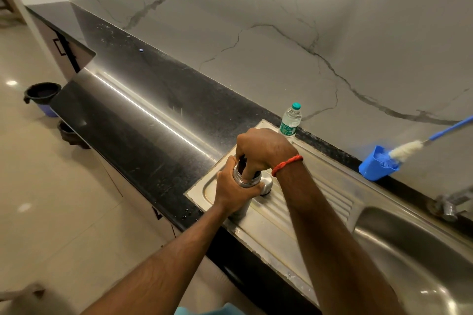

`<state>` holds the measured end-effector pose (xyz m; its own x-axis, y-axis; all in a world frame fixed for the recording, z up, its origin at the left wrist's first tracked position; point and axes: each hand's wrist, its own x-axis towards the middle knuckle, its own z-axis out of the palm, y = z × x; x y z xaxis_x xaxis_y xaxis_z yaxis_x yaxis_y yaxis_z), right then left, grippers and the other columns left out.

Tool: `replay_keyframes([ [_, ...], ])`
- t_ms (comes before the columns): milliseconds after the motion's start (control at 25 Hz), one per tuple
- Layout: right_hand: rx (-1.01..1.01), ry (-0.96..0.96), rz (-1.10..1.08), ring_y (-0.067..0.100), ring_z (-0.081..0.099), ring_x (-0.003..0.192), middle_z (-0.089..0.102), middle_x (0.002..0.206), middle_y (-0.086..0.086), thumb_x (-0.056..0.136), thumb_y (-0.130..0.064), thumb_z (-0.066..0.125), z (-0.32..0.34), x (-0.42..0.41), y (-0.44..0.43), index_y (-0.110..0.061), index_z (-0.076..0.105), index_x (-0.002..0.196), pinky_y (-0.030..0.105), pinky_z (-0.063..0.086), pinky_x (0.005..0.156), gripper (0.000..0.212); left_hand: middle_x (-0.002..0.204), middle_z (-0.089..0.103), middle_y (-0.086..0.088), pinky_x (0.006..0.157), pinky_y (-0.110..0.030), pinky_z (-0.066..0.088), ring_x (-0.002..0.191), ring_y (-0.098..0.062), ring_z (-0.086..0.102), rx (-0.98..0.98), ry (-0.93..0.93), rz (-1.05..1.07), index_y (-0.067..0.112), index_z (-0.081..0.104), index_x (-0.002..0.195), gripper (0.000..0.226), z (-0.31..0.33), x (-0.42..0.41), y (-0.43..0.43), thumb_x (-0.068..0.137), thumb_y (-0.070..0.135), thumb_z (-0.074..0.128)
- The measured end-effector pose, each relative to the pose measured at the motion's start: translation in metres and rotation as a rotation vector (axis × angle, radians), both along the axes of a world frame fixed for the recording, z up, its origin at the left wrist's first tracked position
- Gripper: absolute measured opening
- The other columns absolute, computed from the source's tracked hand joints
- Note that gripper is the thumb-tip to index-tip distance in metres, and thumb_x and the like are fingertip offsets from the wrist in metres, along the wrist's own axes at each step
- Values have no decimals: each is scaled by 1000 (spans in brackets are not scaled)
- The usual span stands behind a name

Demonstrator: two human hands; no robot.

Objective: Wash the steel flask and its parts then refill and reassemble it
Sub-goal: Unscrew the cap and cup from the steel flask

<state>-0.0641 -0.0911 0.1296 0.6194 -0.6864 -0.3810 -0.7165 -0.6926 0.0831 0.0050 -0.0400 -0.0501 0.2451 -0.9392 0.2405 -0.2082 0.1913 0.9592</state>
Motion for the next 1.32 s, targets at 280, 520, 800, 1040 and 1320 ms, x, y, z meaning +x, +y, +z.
replay_keyframes([
  [280, 49, -136, 100, 18, 65, 108, 70, 114, -1, 82, -16, 80, -1, -20, 11, -24, 69, 121, 22, 51, 85, 41, 108, 72, 8, 83, -42, 62, 98, -12, 72, -5, 31, -5, 32, 55, 120, 71, -2, 2, -1, 60, 44, 90],
  [520, 18, -221, -291, 23, 66, 103, 69, 118, 6, 76, -64, 72, -10, -23, 11, -20, 63, 128, 35, 54, 86, 69, 101, 71, 14, 77, -49, 62, 93, -14, 73, 3, 17, -33, 17, 56, 116, 68, -1, 3, 0, 62, 42, 90],
  [800, 87, -172, -51, 21, 61, 112, 65, 124, 1, 82, -24, 81, -4, -21, 13, -30, 64, 129, 35, 54, 95, 51, 104, 72, 13, 80, -33, 63, 93, -9, 73, -11, -5, -23, 41, 52, 119, 71, 7, 2, 3, 58, 45, 88],
  [1040, 55, -228, -394, 22, 63, 99, 66, 115, 7, 79, -71, 63, -13, -27, 11, -18, 59, 124, 33, 53, 79, 70, 105, 71, 18, 80, -45, 62, 96, -12, 73, -12, -8, -46, 20, 58, 119, 70, 3, 4, 0, 61, 44, 90],
  [1320, 195, -305, -77, 20, 57, 117, 60, 127, -2, 75, -17, 84, 5, -28, 12, -33, 66, 119, 32, 53, 89, 50, 106, 74, 9, 82, -37, 63, 95, -9, 74, -1, 2, -60, 16, 55, 128, 78, 2, 4, 0, 63, 39, 91],
])
